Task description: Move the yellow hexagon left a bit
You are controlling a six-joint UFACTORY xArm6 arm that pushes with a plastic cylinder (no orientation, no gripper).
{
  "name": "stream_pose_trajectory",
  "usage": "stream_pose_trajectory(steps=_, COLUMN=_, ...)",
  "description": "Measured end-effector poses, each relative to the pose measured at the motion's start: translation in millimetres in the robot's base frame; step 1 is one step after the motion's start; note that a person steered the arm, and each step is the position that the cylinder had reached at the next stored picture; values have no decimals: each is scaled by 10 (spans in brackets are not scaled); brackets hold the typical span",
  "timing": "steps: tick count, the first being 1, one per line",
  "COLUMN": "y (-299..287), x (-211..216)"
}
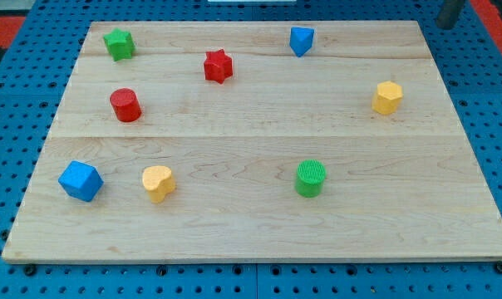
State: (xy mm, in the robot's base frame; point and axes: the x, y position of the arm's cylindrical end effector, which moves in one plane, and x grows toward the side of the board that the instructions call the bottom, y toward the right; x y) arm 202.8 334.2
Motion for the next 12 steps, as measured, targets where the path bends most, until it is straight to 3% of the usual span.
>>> stream_pose_trajectory(steps=8, y=45, x=-60)
stream_pose_trajectory(steps=10, y=-293, x=505)
stream_pose_trajectory(steps=11, y=-351, x=505)
stream_pose_trajectory(steps=12, y=-869, x=505)
